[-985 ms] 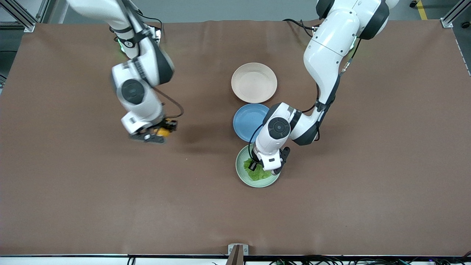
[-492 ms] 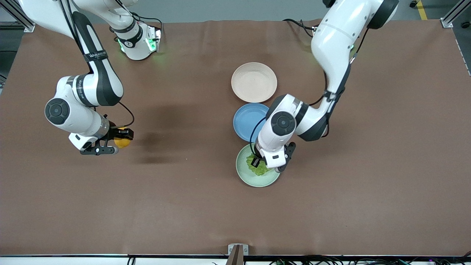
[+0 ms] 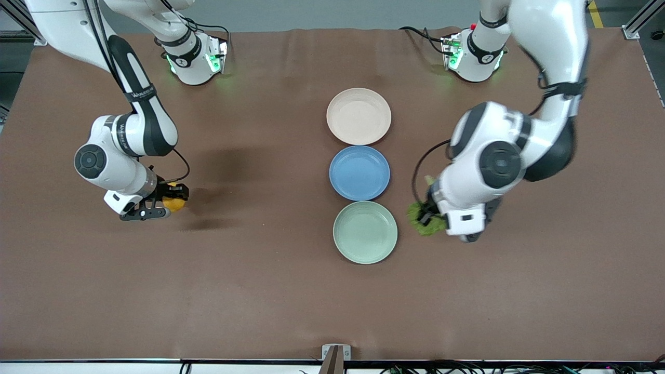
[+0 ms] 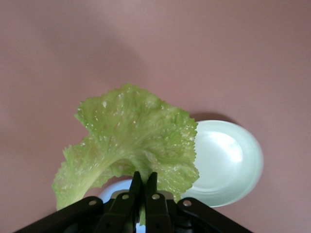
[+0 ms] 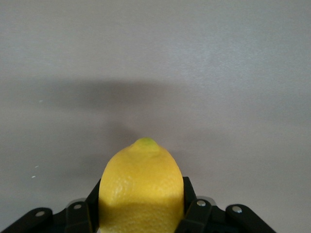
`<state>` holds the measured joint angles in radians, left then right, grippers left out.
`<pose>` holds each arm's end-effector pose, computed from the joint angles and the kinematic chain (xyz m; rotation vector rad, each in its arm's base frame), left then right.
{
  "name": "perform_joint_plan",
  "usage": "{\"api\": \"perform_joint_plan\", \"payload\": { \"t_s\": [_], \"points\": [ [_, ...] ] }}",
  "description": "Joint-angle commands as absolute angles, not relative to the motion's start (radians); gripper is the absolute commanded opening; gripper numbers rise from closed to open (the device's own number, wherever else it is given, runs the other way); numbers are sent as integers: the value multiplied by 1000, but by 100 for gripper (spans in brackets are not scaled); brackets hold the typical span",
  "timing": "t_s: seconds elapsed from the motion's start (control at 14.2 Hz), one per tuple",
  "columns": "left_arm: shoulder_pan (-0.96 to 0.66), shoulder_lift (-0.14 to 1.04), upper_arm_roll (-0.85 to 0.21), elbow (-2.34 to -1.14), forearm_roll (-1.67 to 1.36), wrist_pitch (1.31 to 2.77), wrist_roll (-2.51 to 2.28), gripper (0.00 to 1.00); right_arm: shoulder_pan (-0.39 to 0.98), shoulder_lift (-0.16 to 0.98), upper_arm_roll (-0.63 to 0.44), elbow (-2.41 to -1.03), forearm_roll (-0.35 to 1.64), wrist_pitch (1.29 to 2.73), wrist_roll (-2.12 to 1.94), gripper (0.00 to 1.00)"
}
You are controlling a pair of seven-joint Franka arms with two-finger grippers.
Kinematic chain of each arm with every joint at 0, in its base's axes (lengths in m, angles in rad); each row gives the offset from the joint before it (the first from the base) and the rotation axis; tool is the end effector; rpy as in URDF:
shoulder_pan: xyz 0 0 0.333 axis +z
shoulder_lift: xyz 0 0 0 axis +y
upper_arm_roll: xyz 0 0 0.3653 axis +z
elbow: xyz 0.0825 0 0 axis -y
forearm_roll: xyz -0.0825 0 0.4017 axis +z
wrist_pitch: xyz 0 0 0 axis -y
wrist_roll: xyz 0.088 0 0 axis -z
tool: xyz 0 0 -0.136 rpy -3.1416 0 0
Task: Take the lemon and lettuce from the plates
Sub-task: 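Lower the lemon and lettuce onto the table with both grippers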
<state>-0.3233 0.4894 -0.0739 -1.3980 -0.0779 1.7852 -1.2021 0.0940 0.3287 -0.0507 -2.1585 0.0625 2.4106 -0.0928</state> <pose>0.6694 -0.2801 0.4271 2.8613 1.2645 -0.2342 0.5828 0.0269 0.2415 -3.1109 -0.1402 0.1172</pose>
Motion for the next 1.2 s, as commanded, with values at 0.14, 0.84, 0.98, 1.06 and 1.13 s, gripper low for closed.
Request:
{"api": "perform_joint_plan", "payload": {
  "t_s": [0.14, 0.84, 0.98, 1.06, 1.13],
  "points": [
    [-230, 325, -75, -1670, -66, 1796, -829, 0, 66, 325, -31, -2261, 78, 2534, -118, 2],
    [-120, 222, -78, -2202, 14, 2391, -499, 0, 69, 322, -29, -2318, 77, 2551, -120, 3],
    [-120, 229, -78, -2262, 14, 2488, -492, 0, 75, 322, -29, -2338, 78, 2585, -120, 3],
    [-120, 235, -78, -2276, 14, 2515, -491, 0, 80, 322, -29, -2347, 78, 2604, -118, 3],
    [-121, 245, -78, -2292, 15, 2549, -489, 0, 80, 322, -29, -2350, 77, 2609, -118, 3]
  ]
}}
